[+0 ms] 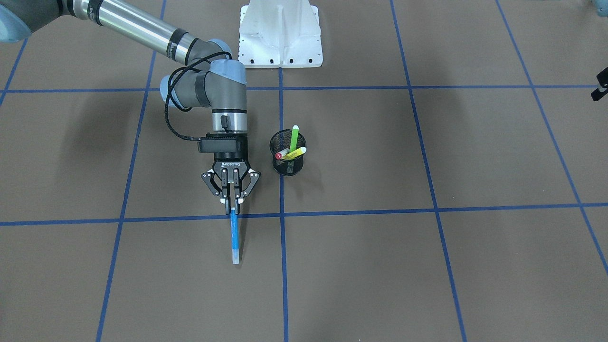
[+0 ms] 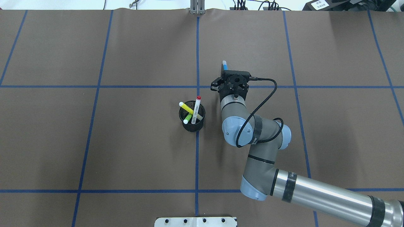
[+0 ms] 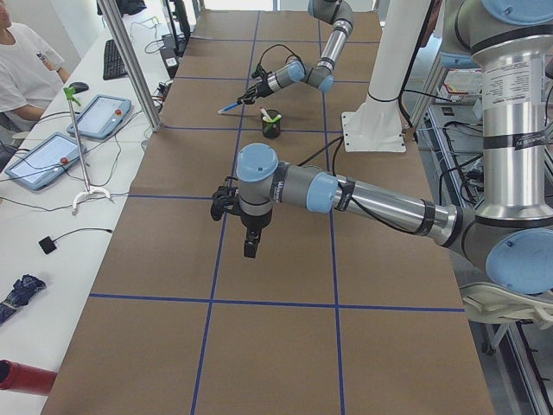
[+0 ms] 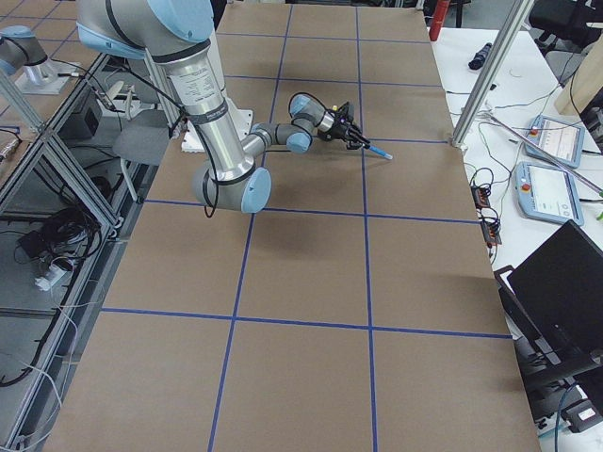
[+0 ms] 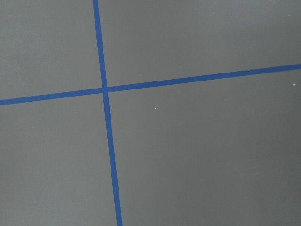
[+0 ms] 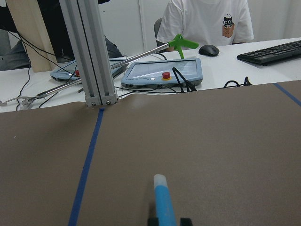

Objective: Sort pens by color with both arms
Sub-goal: 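Lower the blue marker onto the table beyond the cup, release, then withdraw the right gripper while the left gripper moves toward the cup, then lower the left gripper and grasp the red-capped white marker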

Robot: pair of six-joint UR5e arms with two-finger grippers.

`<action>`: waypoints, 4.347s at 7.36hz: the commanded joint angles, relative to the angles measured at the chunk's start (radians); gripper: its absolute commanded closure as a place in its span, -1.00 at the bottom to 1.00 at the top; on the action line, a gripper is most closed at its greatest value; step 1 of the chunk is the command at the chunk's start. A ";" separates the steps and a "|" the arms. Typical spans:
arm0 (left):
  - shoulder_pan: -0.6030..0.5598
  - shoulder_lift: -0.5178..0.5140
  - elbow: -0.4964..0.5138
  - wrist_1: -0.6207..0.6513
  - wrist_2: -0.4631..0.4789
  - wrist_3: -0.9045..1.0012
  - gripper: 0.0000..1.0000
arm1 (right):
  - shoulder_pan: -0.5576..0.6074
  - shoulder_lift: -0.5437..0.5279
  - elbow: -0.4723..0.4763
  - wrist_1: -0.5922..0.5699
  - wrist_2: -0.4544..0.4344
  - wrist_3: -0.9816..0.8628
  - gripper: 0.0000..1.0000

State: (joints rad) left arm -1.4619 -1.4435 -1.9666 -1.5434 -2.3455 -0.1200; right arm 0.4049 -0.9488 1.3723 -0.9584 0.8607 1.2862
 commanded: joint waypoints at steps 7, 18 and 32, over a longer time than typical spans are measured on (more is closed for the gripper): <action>0.002 -0.021 -0.018 -0.003 -0.032 -0.051 -1.00 | 0.012 -0.088 0.198 0.003 0.095 -0.034 -0.98; 0.716 -0.985 0.253 0.345 0.265 -0.783 -0.98 | 0.814 -0.545 0.458 -0.365 1.345 -0.953 -0.98; 0.827 -1.203 0.721 0.105 0.201 -0.849 -0.27 | 0.879 -0.588 0.392 -0.364 1.460 -1.059 -0.98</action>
State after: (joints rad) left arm -0.6351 -2.6448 -1.2557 -1.4294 -2.1456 -0.9696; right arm 1.2837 -1.5359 1.7654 -1.3223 2.3217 0.2273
